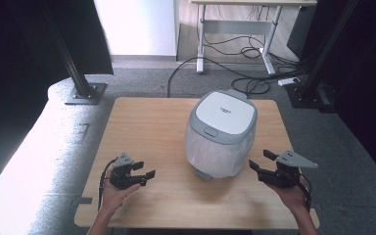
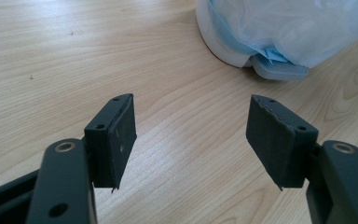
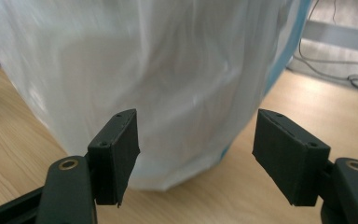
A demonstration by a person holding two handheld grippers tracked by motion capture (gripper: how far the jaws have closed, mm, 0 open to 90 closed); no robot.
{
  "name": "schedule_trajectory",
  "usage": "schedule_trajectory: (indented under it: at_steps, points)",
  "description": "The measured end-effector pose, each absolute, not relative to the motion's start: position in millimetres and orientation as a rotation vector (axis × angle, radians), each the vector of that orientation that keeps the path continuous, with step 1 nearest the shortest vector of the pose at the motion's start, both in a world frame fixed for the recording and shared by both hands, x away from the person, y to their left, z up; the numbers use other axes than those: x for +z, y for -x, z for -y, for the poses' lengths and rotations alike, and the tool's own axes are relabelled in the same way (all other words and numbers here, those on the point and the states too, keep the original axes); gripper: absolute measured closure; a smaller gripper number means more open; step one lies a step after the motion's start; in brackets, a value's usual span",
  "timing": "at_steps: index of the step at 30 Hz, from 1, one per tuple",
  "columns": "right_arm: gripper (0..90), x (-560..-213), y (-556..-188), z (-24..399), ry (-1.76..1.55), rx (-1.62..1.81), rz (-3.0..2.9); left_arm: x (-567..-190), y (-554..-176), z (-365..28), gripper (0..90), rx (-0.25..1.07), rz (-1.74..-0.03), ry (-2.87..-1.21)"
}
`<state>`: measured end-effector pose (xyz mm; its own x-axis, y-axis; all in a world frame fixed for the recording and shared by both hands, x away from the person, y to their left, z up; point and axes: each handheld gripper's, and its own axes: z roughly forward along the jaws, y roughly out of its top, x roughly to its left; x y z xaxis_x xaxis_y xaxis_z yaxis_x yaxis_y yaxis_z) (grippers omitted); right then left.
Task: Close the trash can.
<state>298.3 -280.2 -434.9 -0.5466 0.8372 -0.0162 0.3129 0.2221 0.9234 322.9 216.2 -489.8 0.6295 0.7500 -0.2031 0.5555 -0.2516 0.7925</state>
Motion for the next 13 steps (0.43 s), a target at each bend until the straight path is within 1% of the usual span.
schedule_trajectory:
  at_steps: [6, 13]
  points:
    - [29.9, -464.1, -298.7, 284.4, -1.099, 1.266, -2.012, -491.9, -323.6, -217.2, 33.0, 0.266, -1.040, -1.936]
    - [30.0, -474.9, -298.4, 287.5, -1.127, 1.268, -2.002, -492.9, -323.6, -216.9, 32.1, 0.272, -1.043, -1.938]
